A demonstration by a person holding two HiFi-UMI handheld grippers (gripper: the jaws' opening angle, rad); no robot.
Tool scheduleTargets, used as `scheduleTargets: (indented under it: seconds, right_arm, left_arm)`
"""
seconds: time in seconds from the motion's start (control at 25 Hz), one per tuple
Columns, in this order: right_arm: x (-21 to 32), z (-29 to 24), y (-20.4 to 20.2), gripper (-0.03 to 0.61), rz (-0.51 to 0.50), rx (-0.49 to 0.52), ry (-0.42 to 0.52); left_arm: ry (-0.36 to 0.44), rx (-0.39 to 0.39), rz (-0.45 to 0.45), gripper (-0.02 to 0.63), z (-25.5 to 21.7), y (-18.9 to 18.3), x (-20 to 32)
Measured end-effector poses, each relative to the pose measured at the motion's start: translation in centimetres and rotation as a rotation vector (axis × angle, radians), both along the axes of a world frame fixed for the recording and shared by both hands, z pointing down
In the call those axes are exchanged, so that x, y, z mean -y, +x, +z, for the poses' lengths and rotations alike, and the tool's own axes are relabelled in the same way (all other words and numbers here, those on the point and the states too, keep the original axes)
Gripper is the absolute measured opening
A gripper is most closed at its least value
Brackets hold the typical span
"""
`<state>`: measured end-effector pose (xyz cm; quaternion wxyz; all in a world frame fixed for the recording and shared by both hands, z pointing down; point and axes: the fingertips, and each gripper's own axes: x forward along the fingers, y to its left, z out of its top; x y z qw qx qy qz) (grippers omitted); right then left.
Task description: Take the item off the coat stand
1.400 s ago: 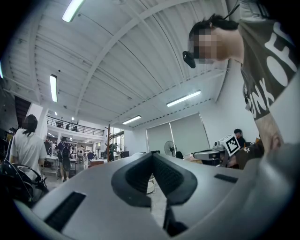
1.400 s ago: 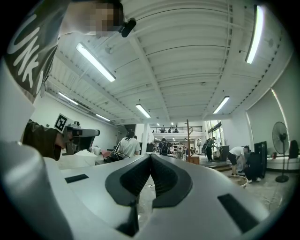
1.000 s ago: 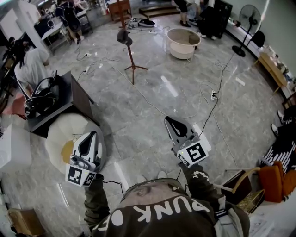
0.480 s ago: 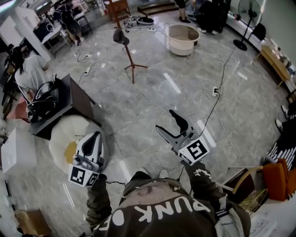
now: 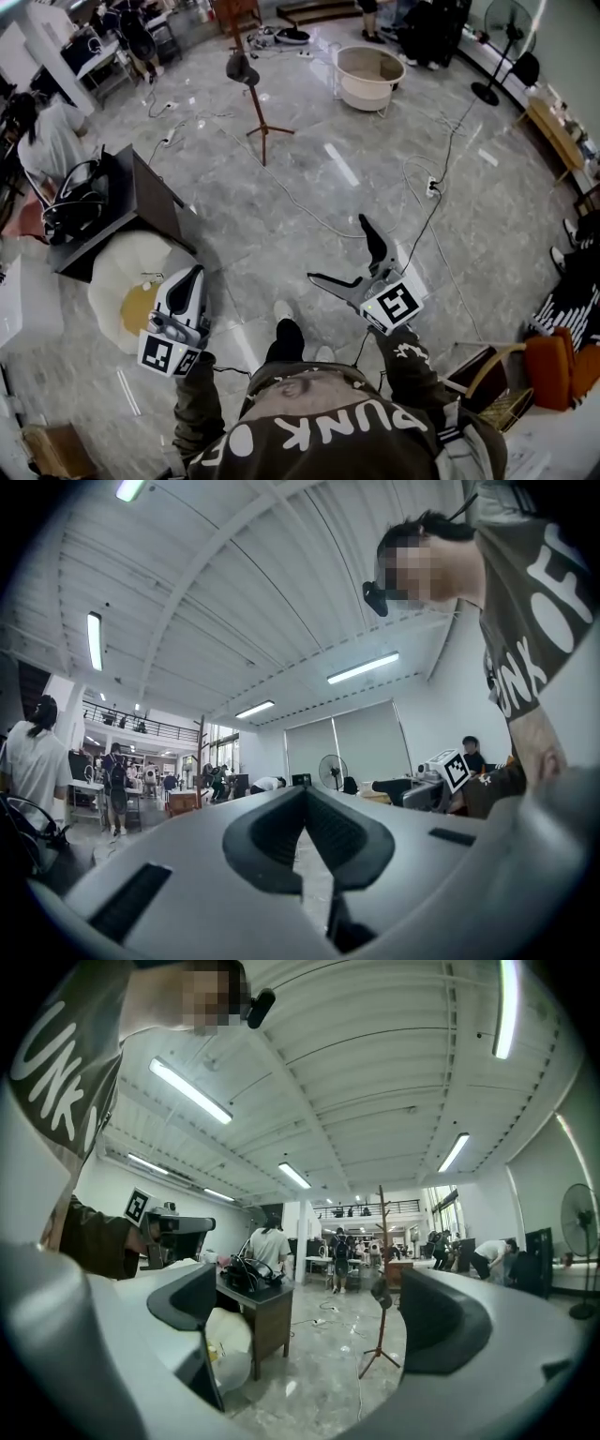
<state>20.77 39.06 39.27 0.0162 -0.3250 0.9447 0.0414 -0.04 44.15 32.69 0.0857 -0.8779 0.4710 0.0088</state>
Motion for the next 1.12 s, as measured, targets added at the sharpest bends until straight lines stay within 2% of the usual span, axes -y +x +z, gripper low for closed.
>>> scheduleTargets:
  seconds: [0.28, 0.84, 1.12]
  right_arm:
    - [5.6, 0.7, -2.6, 0.595, 0.032, -0.040, -0.009]
    - [19.5, -1.4, -11.6, 0.595, 0.057, -0.095, -0.009]
    - [24.9, -1.5, -15.5, 0.595, 0.076, -0.117, -0.009]
  left_arm:
    - [0.006, -0.048, 0.024, 0.005, 1.3, -3.4, 6.3]
    - [0.011, -0.109, 0.024, 0.005, 0.8, -14.1, 21.0]
    - [0.001, -0.129, 0.029, 0.005, 1.8, -18.9, 26.6]
